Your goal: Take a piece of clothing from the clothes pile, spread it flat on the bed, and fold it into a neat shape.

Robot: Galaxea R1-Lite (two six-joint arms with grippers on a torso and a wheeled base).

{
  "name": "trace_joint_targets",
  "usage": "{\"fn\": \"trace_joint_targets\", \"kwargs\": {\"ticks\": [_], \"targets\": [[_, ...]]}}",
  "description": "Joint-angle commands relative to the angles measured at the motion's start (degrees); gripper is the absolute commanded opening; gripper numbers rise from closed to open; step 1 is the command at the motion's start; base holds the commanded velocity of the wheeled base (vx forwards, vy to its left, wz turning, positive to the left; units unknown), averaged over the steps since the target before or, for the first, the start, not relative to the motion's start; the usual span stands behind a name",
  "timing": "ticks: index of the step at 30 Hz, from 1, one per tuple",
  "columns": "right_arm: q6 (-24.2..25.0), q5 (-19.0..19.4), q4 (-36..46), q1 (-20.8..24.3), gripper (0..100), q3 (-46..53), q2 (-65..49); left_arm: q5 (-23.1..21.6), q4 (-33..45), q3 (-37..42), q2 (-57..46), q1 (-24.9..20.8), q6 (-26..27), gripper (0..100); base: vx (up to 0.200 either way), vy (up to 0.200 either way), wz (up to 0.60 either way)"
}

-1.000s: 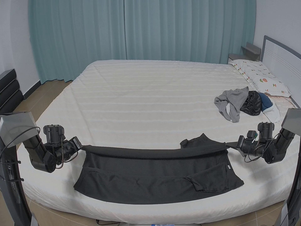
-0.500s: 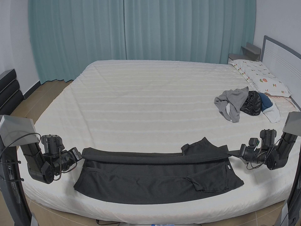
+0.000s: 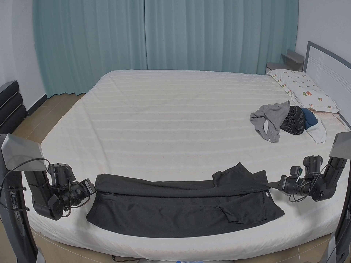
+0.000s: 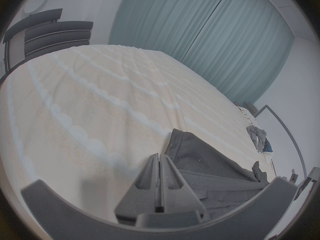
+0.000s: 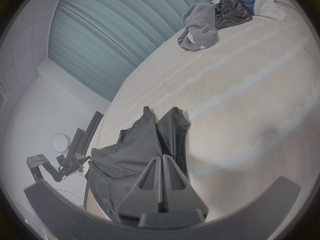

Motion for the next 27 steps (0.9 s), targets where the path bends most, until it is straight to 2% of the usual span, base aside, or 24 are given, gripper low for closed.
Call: {"fn": "trace_joint_targets", "kwargs": {"ticks": [1, 4, 5, 6, 13, 18, 20, 24, 27], "targets": [[-1.10, -0.23, -0.07, 0.05, 0, 0.51, 1.92, 0.00, -0.01, 0.36, 0.79, -0.07, 0.07, 0, 0.000, 0.000, 0.00], [-1.37, -0.41, -0.07, 0.05, 0, 0.51, 2.19, 0.00, -0.01, 0.97, 0.79, -0.07, 0.86, 0, 0.000, 0.000, 0.00], [-1.37, -0.41, -0.07, 0.05, 0, 0.43, 2.19, 0.00, -0.01, 1.15, 0.79, -0.07, 1.04, 100, 0.000, 0.000, 0.00], [-1.37, -0.41, -0.07, 0.05, 100, 0.43, 2.19, 0.00, -0.01, 1.24, 0.79, -0.07, 1.13, 100, 0.000, 0.000, 0.00], [-0.22, 0.03, -0.50, -0.13, 100, -0.19, -0.63, 0.00, -0.10, 1.24, 0.09, 0.01, 0.95, 100, 0.000, 0.000, 0.00], [3.29, -0.05, -0.42, -0.66, 100, -1.60, -2.82, 0.00, -0.01, 0.45, -1.58, 0.01, 0.34, 100, 0.000, 0.000, 0.00], [6.10, -0.58, -0.42, -0.22, 100, -3.00, -2.82, 0.00, -0.01, -1.14, -2.02, 0.01, 0.34, 100, 0.000, 0.000, 0.00], [7.86, -0.58, 0.20, -0.13, 100, -5.02, -2.03, 0.00, 0.95, -4.83, -1.93, 0.01, -1.07, 100, 0.000, 0.000, 0.00], [11.03, -2.08, 0.29, 0.84, 100, -7.57, 0.16, 0.00, 4.73, -9.75, -1.40, -0.34, -4.85, 100, 0.000, 0.000, 0.00]]}}
